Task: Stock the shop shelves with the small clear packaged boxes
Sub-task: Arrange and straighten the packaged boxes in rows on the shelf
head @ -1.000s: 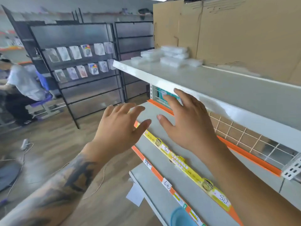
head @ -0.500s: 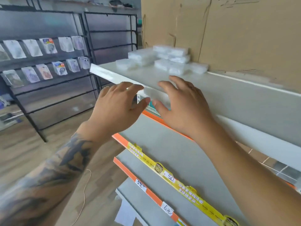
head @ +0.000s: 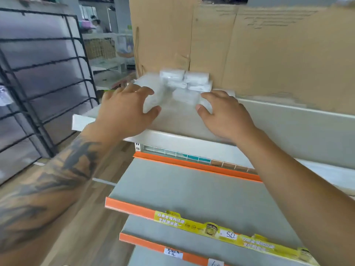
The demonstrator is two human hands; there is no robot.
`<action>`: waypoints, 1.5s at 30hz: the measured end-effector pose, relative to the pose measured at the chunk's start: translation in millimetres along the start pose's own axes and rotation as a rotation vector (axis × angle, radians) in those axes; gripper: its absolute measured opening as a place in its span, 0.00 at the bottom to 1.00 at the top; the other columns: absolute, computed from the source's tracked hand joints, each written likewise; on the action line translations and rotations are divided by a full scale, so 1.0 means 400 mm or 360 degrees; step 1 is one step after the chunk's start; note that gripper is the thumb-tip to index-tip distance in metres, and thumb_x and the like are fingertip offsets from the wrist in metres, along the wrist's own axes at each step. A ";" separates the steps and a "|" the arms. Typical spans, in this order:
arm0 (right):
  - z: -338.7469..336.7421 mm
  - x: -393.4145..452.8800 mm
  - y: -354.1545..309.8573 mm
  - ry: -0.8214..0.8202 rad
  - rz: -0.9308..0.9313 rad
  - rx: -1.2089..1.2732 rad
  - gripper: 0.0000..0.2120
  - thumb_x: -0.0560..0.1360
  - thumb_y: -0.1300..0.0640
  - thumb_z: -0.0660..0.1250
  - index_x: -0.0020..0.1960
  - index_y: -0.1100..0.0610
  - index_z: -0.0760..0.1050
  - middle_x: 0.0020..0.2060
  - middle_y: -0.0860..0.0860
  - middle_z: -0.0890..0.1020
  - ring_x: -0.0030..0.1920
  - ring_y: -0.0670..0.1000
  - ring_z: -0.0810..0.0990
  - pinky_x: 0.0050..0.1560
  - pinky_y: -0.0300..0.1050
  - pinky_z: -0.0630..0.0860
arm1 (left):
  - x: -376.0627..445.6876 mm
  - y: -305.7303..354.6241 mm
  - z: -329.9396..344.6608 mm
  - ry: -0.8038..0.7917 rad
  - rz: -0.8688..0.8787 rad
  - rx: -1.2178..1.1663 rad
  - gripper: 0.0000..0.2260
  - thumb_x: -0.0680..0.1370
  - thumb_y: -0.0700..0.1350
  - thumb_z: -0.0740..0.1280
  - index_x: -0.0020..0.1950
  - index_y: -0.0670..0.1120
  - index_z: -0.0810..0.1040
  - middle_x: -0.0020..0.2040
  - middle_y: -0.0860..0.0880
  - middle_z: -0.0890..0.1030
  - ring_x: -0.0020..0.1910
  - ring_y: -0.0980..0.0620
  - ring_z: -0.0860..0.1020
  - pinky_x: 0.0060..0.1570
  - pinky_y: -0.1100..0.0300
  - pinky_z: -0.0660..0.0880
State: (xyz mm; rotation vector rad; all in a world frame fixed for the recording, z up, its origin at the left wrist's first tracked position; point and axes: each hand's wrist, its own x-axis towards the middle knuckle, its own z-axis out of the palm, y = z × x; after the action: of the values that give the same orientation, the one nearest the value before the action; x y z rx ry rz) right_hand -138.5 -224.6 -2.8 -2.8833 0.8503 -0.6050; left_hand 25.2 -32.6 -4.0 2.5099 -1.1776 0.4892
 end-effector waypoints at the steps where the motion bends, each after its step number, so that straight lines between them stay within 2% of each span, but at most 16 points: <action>1: 0.010 0.023 -0.002 -0.0045 0.0079 -0.0035 0.27 0.82 0.38 0.55 0.78 0.47 0.64 0.79 0.50 0.64 0.74 0.59 0.67 0.71 0.57 0.67 | 0.022 -0.018 0.004 -0.0050 0.0006 0.0016 0.25 0.79 0.66 0.61 0.74 0.58 0.71 0.75 0.49 0.72 0.73 0.41 0.70 0.72 0.40 0.63; 4: 0.040 0.077 0.003 -0.0234 0.0283 -0.0089 0.30 0.82 0.36 0.54 0.80 0.48 0.59 0.81 0.50 0.59 0.77 0.61 0.63 0.74 0.59 0.64 | 0.059 -0.051 0.021 -0.0171 0.0060 0.0005 0.24 0.79 0.66 0.61 0.73 0.61 0.71 0.76 0.49 0.71 0.74 0.42 0.69 0.72 0.40 0.62; 9: 0.062 0.138 0.015 -0.0392 0.0375 -0.0072 0.36 0.81 0.33 0.55 0.83 0.46 0.51 0.82 0.50 0.53 0.80 0.59 0.58 0.76 0.60 0.61 | 0.080 -0.071 0.051 -0.0290 0.0139 -0.0192 0.22 0.79 0.62 0.64 0.73 0.62 0.72 0.75 0.51 0.72 0.73 0.44 0.69 0.70 0.45 0.65; 12: 0.074 0.161 0.014 -0.0368 0.0384 -0.0136 0.34 0.80 0.32 0.55 0.81 0.46 0.55 0.81 0.50 0.57 0.79 0.58 0.60 0.74 0.62 0.64 | 0.085 -0.072 0.059 -0.0262 0.0152 -0.0193 0.22 0.79 0.60 0.64 0.73 0.63 0.71 0.75 0.52 0.72 0.73 0.44 0.69 0.69 0.45 0.65; 14: 0.079 0.166 0.006 -0.0291 0.0396 -0.0162 0.31 0.80 0.33 0.56 0.78 0.46 0.62 0.78 0.51 0.64 0.76 0.58 0.65 0.71 0.61 0.67 | 0.085 -0.070 0.062 -0.0232 0.0153 -0.0201 0.23 0.79 0.59 0.65 0.74 0.62 0.71 0.74 0.52 0.73 0.72 0.44 0.69 0.69 0.44 0.65; 16: 0.085 0.162 -0.004 -0.0163 0.0423 -0.0124 0.27 0.80 0.34 0.58 0.74 0.47 0.68 0.72 0.52 0.70 0.71 0.57 0.70 0.67 0.59 0.71 | 0.081 -0.069 0.064 -0.0217 0.0163 -0.0172 0.24 0.79 0.58 0.65 0.76 0.60 0.70 0.75 0.52 0.72 0.72 0.43 0.69 0.68 0.44 0.64; 19: 0.092 0.154 -0.009 0.0022 0.0436 -0.0039 0.22 0.79 0.38 0.63 0.69 0.46 0.72 0.66 0.51 0.74 0.65 0.57 0.75 0.60 0.54 0.74 | 0.077 -0.076 0.064 -0.0205 0.0163 -0.0168 0.26 0.78 0.57 0.65 0.76 0.57 0.70 0.76 0.53 0.71 0.73 0.43 0.67 0.68 0.44 0.63; 21: 0.097 0.155 -0.002 0.0088 0.0426 -0.0036 0.17 0.80 0.41 0.64 0.65 0.46 0.74 0.63 0.51 0.75 0.60 0.57 0.77 0.54 0.51 0.74 | 0.079 -0.075 0.061 -0.0207 0.0188 -0.0196 0.26 0.77 0.56 0.66 0.76 0.56 0.71 0.75 0.53 0.70 0.73 0.43 0.67 0.67 0.44 0.63; 24: 0.096 0.160 0.007 0.0133 0.0442 -0.0062 0.11 0.79 0.47 0.65 0.61 0.46 0.74 0.61 0.51 0.76 0.56 0.57 0.78 0.49 0.47 0.71 | 0.077 -0.076 0.044 -0.0302 0.0262 -0.0216 0.30 0.72 0.61 0.62 0.75 0.58 0.72 0.75 0.54 0.68 0.73 0.45 0.66 0.68 0.45 0.62; 27: 0.095 0.155 0.007 0.0128 0.0469 0.0018 0.13 0.79 0.51 0.65 0.63 0.49 0.73 0.59 0.54 0.76 0.56 0.59 0.78 0.51 0.49 0.75 | 0.090 -0.091 0.017 -0.0496 0.0319 -0.0257 0.33 0.66 0.64 0.60 0.72 0.62 0.72 0.76 0.55 0.68 0.75 0.48 0.65 0.72 0.48 0.62; 29: 0.090 0.139 0.005 0.0050 0.0453 0.0027 0.17 0.79 0.51 0.64 0.67 0.51 0.70 0.58 0.56 0.76 0.58 0.61 0.77 0.54 0.52 0.78 | 0.098 -0.097 0.002 -0.0597 0.0323 -0.0351 0.27 0.70 0.64 0.66 0.70 0.65 0.72 0.73 0.55 0.72 0.73 0.50 0.69 0.70 0.52 0.65; 31: 0.071 0.108 0.004 0.0008 0.0455 0.0059 0.20 0.79 0.51 0.63 0.70 0.52 0.68 0.55 0.56 0.78 0.59 0.60 0.77 0.54 0.52 0.79 | 0.102 -0.092 -0.003 -0.0618 0.0317 -0.0404 0.21 0.76 0.60 0.72 0.68 0.65 0.74 0.68 0.55 0.75 0.68 0.51 0.73 0.62 0.57 0.65; 35: 0.019 0.004 0.003 -0.0013 0.0387 0.0205 0.22 0.78 0.53 0.66 0.71 0.51 0.68 0.56 0.55 0.78 0.60 0.59 0.77 0.56 0.50 0.77 | 0.061 -0.036 -0.028 -0.0468 0.0383 -0.0450 0.23 0.72 0.61 0.75 0.66 0.60 0.78 0.57 0.52 0.78 0.61 0.49 0.77 0.56 0.59 0.65; 39: -0.069 -0.153 0.029 0.0176 0.0298 0.0441 0.22 0.77 0.53 0.68 0.70 0.50 0.72 0.65 0.53 0.76 0.63 0.55 0.76 0.62 0.45 0.74 | -0.041 0.090 -0.069 -0.0242 0.0480 -0.0654 0.26 0.69 0.62 0.76 0.66 0.58 0.80 0.57 0.50 0.79 0.56 0.51 0.77 0.57 0.58 0.69; 42: -0.138 -0.312 0.083 0.0341 0.0238 0.0511 0.21 0.76 0.55 0.69 0.69 0.51 0.74 0.64 0.51 0.77 0.63 0.51 0.76 0.57 0.35 0.66 | -0.140 0.225 -0.094 -0.0163 0.0555 -0.0787 0.27 0.68 0.64 0.74 0.65 0.58 0.81 0.57 0.49 0.79 0.55 0.53 0.77 0.57 0.59 0.70; 45: -0.190 -0.494 0.164 0.0475 0.0240 0.0522 0.22 0.74 0.56 0.71 0.67 0.51 0.76 0.64 0.50 0.78 0.63 0.49 0.76 0.58 0.31 0.64 | -0.250 0.372 -0.090 -0.0117 0.0624 -0.0837 0.26 0.69 0.63 0.75 0.65 0.57 0.81 0.56 0.51 0.78 0.55 0.54 0.77 0.56 0.62 0.69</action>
State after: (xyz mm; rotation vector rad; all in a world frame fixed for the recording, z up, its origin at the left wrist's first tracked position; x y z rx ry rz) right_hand -353.5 -171.2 -14.0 -2.4474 0.8931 -1.0641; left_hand -157.4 -40.3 5.8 1.8722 -1.5931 0.1442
